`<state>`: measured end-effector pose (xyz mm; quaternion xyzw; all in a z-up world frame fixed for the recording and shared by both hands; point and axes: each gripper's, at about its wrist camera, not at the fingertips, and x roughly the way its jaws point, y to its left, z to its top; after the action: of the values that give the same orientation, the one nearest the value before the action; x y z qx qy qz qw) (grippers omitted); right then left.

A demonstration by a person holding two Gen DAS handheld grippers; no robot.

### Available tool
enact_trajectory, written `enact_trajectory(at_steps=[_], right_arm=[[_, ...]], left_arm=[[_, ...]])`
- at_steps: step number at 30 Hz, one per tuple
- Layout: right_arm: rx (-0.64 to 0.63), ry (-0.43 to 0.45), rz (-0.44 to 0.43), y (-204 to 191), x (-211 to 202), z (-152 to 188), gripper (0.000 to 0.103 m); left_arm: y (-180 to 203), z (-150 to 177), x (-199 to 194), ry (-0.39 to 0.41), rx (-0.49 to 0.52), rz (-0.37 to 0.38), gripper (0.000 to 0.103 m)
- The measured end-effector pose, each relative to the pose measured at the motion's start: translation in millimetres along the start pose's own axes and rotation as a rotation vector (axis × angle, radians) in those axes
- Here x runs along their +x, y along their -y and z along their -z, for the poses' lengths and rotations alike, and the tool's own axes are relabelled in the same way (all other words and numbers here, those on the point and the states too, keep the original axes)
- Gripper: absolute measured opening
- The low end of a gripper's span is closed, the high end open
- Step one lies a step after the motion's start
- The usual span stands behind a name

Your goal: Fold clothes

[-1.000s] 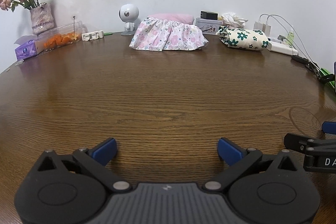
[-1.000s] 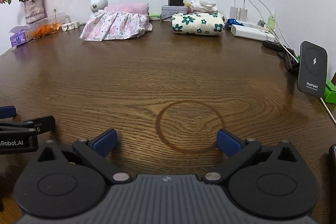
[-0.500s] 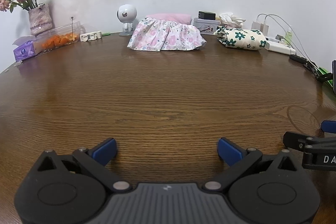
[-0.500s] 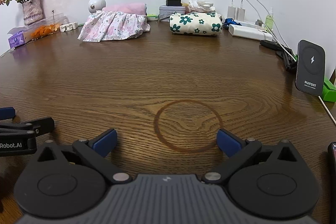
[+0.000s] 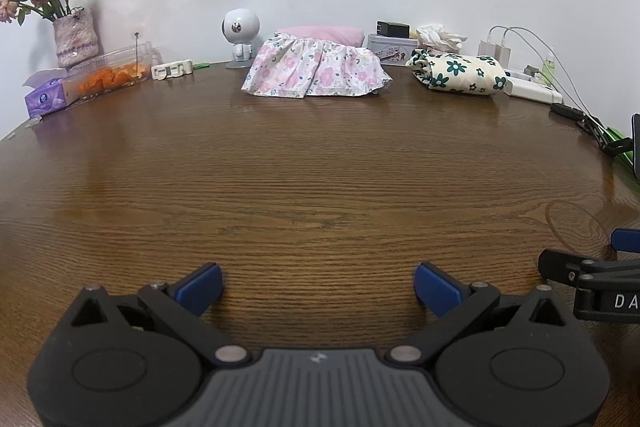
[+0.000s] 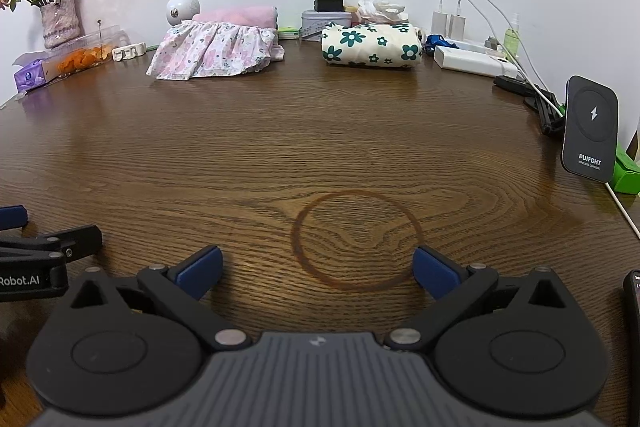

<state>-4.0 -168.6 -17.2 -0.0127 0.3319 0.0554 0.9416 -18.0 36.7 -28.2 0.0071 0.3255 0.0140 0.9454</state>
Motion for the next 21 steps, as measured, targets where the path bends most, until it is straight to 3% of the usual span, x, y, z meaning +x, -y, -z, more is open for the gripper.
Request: enact_trajectory(at_steps=[21], right_arm=[[0.028, 0.006, 0.009, 3.8, -1.5, 1.8, 0.102]], left_arm=[[0.5, 0.7, -0.9, 0.002, 0.0, 0.002, 0.103]])
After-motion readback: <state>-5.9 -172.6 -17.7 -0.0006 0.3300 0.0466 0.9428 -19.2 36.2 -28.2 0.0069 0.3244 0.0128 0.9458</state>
